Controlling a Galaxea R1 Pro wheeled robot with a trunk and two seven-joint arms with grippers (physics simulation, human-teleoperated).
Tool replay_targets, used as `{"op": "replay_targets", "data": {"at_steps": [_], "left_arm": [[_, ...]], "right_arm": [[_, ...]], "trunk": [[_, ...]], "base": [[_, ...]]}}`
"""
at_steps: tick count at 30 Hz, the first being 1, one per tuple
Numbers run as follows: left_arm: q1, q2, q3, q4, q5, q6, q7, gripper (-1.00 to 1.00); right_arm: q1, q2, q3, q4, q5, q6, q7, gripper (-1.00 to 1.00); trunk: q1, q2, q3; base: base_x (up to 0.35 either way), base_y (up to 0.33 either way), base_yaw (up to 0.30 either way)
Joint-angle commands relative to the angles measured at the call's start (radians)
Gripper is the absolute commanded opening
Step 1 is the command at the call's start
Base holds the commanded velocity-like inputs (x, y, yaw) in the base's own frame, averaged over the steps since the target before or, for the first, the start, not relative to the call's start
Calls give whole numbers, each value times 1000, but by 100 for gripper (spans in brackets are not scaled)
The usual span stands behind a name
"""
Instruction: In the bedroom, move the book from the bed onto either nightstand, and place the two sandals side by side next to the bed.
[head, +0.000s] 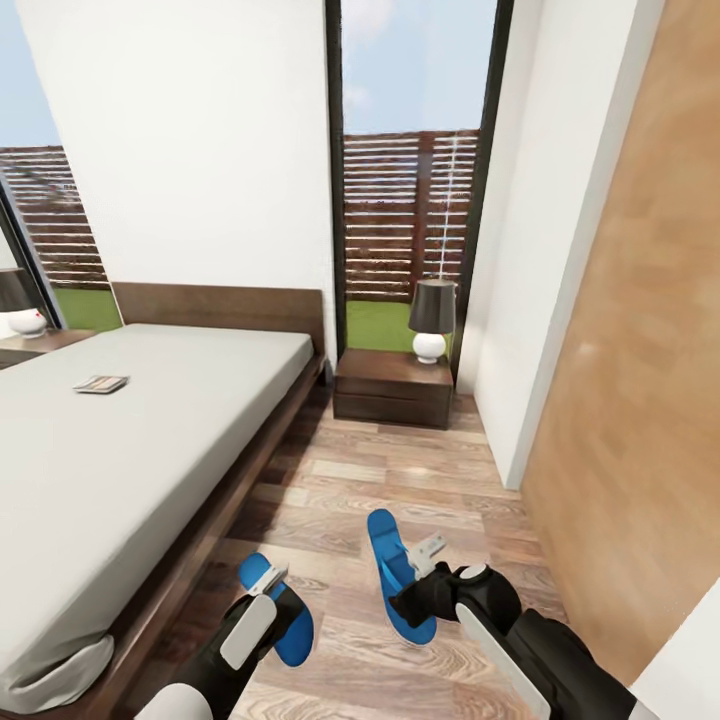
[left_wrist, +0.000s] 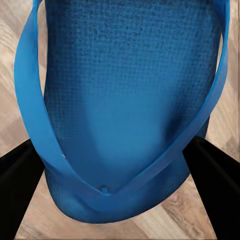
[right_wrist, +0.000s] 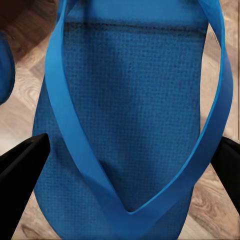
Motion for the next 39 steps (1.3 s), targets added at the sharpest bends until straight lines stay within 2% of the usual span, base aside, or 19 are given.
{"op": "replay_targets", "data": {"at_steps": [1, 7, 10, 11, 12, 15, 16, 18, 21, 23, 26, 27, 28, 31, 34, 38, 39], "left_arm": [[-1, 1, -3, -2, 6, -1, 8, -100], [-8, -3, 15, -1, 75, -11, 8, -100], [-20, -23, 17, -8, 93, -27, 31, -100], [-22, -27, 19, -12, 99, -33, 47, -100], [-25, -31, 21, -28, 116, -44, 98, -100], [-28, -33, 22, -63, 159, -56, 185, -100], [-28, -33, 20, -89, 203, -92, 256, -100], [-29, -33, 18, -97, 218, -126, 279, -100], [-29, -32, 16, -101, 226, -145, 281, -100], [-29, -31, 18, -103, 231, -157, 267, -100], [-29, -31, 21, -89, 235, -176, 254, -100], [-29, -31, 22, -84, 236, -183, 252, -100], [-29, -30, 23, -77, 236, -193, 250, -100], [-29, -27, 25, -62, 237, -199, 253, -100], [-29, -25, 26, -57, 237, -200, 256, -100], [-29, -24, 27, -53, 238, -203, 260, -100], [-29, -24, 28, -53, 238, -204, 260, -100]], "right_arm": [[-1, -3, 1, -4, -1, 7, 0, -100], [0, -12, -2, -19, -1, 18, 1, -100], [1, -13, -3, -22, -1, 19, 1, -100], [1, -14, -3, -23, -1, 20, 1, -100], [2, -14, -4, -28, 0, 20, 1, -100], [2, -17, -4, -41, 0, 20, 1, -100], [6, -18, -6, -70, -1, 21, 1, -100], [8, -19, -13, -87, -1, 22, 1, -100], [9, -18, -30, -96, -1, 23, 1, -100], [9, -18, -59, -103, -2, 31, 1, -100], [9, -14, -137, -132, -3, 108, 1, -100], [8, -12, -166, -146, -3, 136, 1, -100], [8, -7, -224, -183, -3, 181, 1, -100], [1, 4, -297, -263, -6, 215, 1, -100], [-4, 23, -314, -285, -8, 215, 2, -100], [-3, 76, -327, -301, -9, 215, 1, -100], [-2, 82, -328, -302, -9, 215, 1, -100]], "trunk": [[0, 0, -1], [0, 0, -1], [0, 0, -1], [0, 0, -1], [0, 0, -1], [0, 0, -1], [4, -7, -4], [12, -21, -10], [23, -42, -20], [31, -56, -26], [43, -77, -36], [46, -84, -39], [50, -91, -42], [62, -112, -51], [73, -133, -61], [89, -161, -73], [92, -168, -76]], "base": [[324, -92, 0], [276, -99, 0], [96, -39, 0], [61, -25, 0], [39, -16, 0], [25, -10, 0], [8, -3, 0], [5, -2, 0], [3, -1, 0], [1, 0, 0], [0, 0, 0], [0, 0, 0], [0, 0, 0], [0, 0, 0], [0, 0, 0], [0, 0, 0], [0, 0, 0]]}}
